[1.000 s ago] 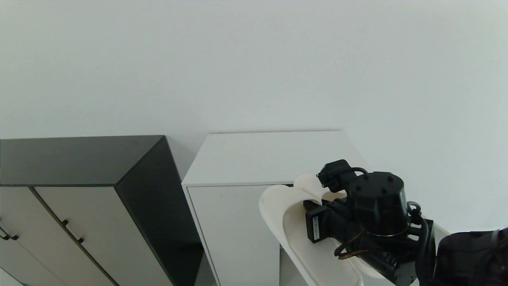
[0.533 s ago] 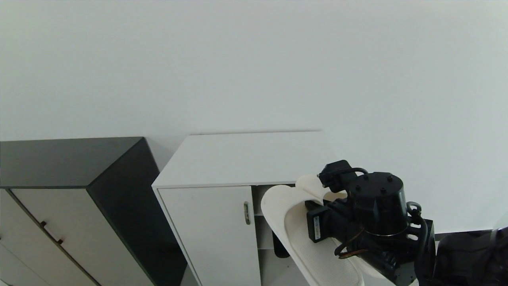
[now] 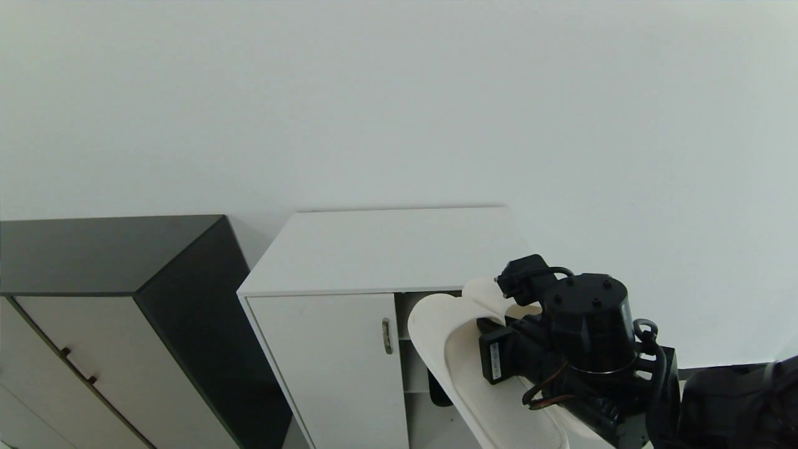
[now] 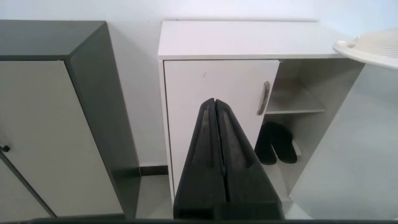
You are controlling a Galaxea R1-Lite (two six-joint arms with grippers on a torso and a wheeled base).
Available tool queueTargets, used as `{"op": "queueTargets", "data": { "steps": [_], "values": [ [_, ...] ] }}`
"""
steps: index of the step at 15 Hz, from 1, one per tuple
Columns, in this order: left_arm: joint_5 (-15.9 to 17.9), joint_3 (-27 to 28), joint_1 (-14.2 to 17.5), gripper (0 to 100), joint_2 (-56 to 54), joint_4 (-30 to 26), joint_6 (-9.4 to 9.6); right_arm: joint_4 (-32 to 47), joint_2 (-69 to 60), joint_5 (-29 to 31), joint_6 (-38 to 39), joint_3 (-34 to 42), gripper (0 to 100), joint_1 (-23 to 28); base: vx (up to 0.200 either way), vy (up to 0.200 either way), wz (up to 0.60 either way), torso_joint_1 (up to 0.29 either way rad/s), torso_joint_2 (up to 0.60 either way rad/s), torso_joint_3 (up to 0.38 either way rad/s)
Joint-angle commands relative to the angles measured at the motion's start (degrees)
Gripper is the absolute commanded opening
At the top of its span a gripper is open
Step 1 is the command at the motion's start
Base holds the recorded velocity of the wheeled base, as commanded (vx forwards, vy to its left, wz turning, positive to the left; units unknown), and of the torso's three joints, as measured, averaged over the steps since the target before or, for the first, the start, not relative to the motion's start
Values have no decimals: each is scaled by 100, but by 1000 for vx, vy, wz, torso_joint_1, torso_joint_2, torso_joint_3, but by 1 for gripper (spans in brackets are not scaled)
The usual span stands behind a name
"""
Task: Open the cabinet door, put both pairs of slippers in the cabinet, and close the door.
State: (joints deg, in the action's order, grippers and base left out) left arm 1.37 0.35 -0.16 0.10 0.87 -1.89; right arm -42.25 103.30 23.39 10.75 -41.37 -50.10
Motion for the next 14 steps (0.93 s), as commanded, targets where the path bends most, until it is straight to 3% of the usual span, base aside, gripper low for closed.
{"op": "queueTargets", "data": {
  "steps": [1, 9, 14],
  "values": [
    [-5, 0, 7, 0, -1, 1, -4, -2, 14, -1, -3, -2, 0, -8, 0, 0, 0, 0, 0, 0],
    [-5, 0, -2, 0, -1, 1, -4, -2, 32, -10, -29, 51, 0, -8, 0, 0, 0, 0, 0, 0],
    [-5, 0, -2, 0, 8, 1, -4, -2, 102, -10, -38, 51, 0, -8, 0, 0, 0, -155, 360, 193]
  ]
}}
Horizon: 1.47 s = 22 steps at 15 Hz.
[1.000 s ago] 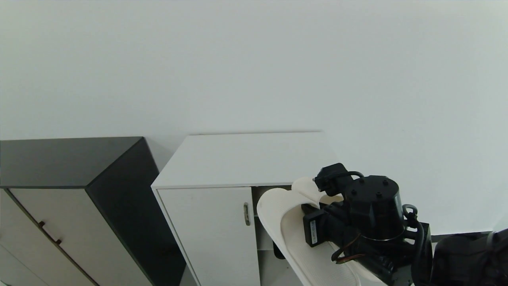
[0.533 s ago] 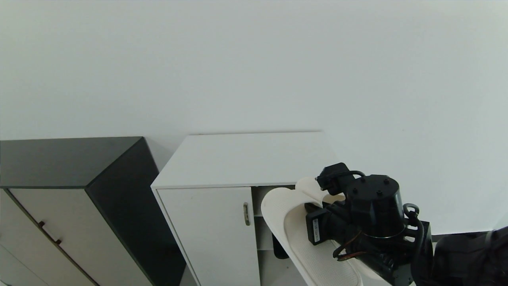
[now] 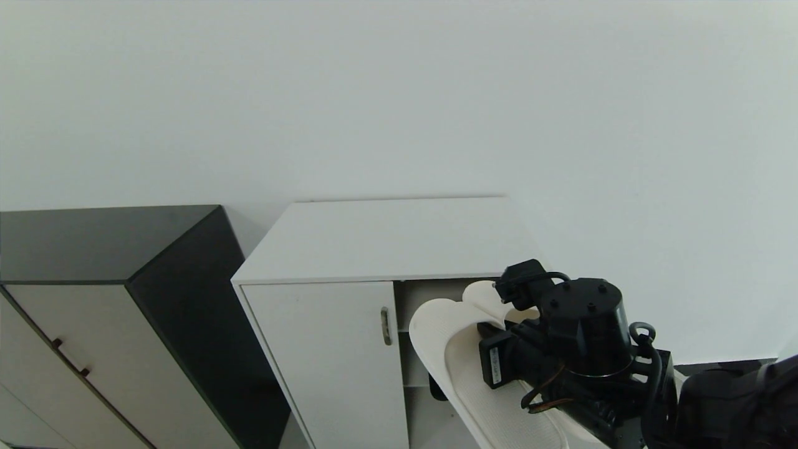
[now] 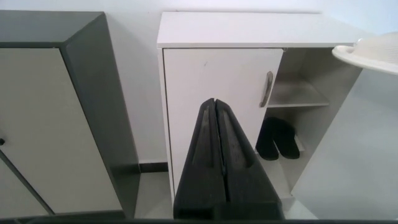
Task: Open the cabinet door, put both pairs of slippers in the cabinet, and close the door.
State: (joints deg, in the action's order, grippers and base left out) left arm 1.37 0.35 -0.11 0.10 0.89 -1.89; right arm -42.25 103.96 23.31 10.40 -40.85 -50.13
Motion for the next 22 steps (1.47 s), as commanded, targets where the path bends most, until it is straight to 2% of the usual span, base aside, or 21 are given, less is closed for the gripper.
{"op": "queueTargets", "data": {
  "steps": [1, 12, 22],
  "values": [
    [4, 0, -7, 0, 8, -1, -4, -2, 45, -2, -3, -2, 0, 3, 0, 0, 0, -207, 471, 261],
    [4, 0, -7, 0, 8, -1, -4, -2, 124, -2, -3, -11, 0, 38, 0, 0, 0, -221, 539, 315],
    [4, 0, 2, 0, -1, -1, -4, -2, 151, -2, -3, -11, 0, 38, 0, 0, 0, -156, 481, 324]
  ]
}}
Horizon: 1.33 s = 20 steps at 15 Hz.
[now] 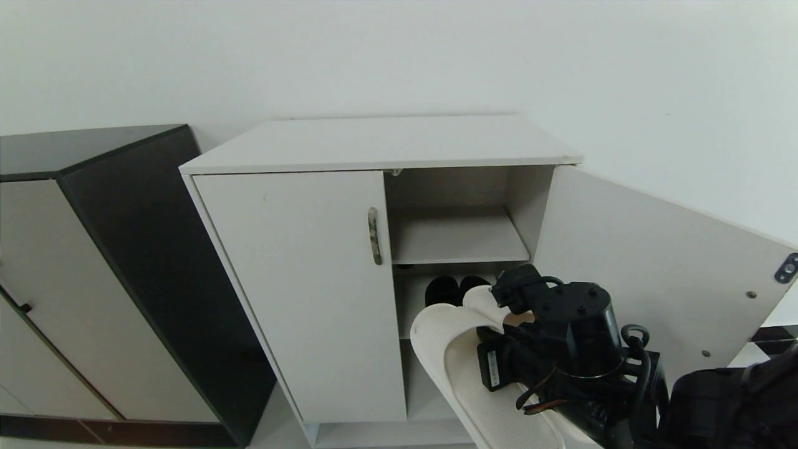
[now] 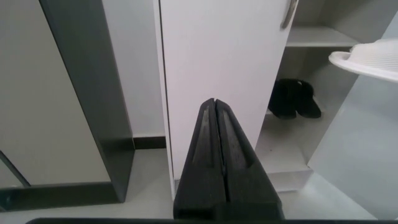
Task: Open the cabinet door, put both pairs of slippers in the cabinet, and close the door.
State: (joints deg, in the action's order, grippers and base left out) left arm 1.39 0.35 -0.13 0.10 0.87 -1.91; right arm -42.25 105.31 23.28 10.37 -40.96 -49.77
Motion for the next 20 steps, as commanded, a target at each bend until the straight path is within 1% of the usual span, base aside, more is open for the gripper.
{"op": "queueTargets", "data": {
  "steps": [1, 9, 14, 17, 18, 19, 20],
  "values": [
    [2, 0, -4, 0, 8, 1, -2, -11, 15, 1, 0, 0, 0, 3, 0, 0, 0, -110, 452, 364],
    [2, 0, -4, 0, 8, 1, -2, -178, 77, 9, -9, 115, 0, 3, 0, 0, 0, -57, 415, 358],
    [-7, 0, -4, 0, 8, 1, -11, -389, 165, 9, -18, 194, 0, 56, 0, 0, 0, 2, 55, 47],
    [-7, 0, -4, 0, -1, 1, -20, -521, 226, 27, -176, 238, 0, 38, 0, 0, 0, 0, 0, 0],
    [-7, 0, -4, 0, -1, 1, -20, -574, 270, 159, -238, 159, 0, -15, 0, 0, 0, 0, 0, 0],
    [-7, 0, 5, 0, -1, 1, -28, -301, 358, 475, -229, -79, 0, -24, 0, 0, 0, 0, 0, 0],
    [-7, 0, -4, 0, -1, 1, -28, 507, 429, 1038, -71, -536, 0, -24, 0, 0, 0, 0, 0, 0]
  ]
}}
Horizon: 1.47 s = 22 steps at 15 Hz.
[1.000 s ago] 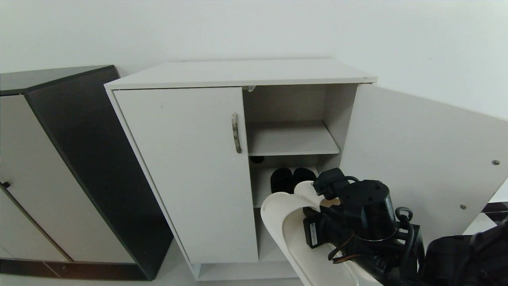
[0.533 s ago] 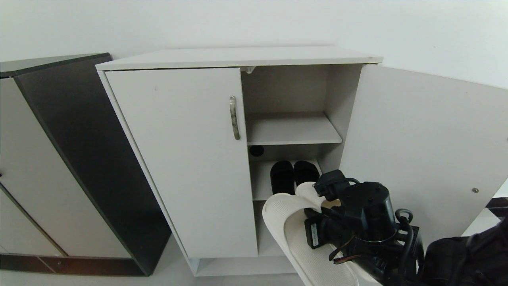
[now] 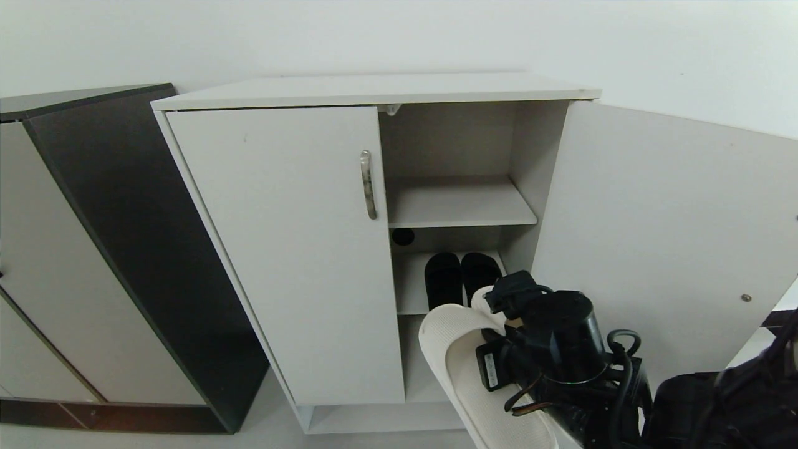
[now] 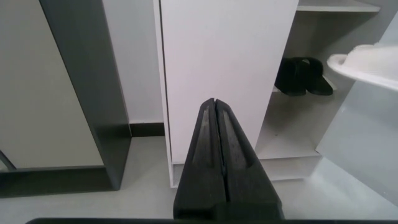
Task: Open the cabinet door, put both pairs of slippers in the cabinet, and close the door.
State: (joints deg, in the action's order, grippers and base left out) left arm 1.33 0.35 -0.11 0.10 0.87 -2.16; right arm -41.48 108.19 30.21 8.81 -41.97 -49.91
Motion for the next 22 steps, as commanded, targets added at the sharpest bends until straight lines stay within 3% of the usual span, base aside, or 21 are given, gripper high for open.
{"op": "queueTargets", "data": {
  "steps": [1, 3, 5, 11, 22],
  "values": [
    [-1, 0, 2, 0, 8, 1, -4, 782, 141, 433, 270, -663, 0, -28, 0, 0, 0, 0, 0, 0],
    [-1, 0, 2, 0, -1, 1, 5, 2479, 97, 934, 1307, -1920, 0, -177, 0, 0, 0, 0, 0, 0],
    [-1, 0, -7, 0, 8, 1, 5, 3357, 106, 1488, 1527, -2667, 0, -283, 0, 0, 0, 0, 0, 0],
    [-1, 0, 2, 0, 8, 1, 14, 3384, -61, 1690, 1087, -3581, 0, -353, 0, 0, 0, 0, 0, 0],
    [-1, 0, 2, 0, -1, 1, 31, 3340, 114, 1813, 929, -3607, 0, -327, 0, 0, 0, 0, 0, 0]
  ]
}}
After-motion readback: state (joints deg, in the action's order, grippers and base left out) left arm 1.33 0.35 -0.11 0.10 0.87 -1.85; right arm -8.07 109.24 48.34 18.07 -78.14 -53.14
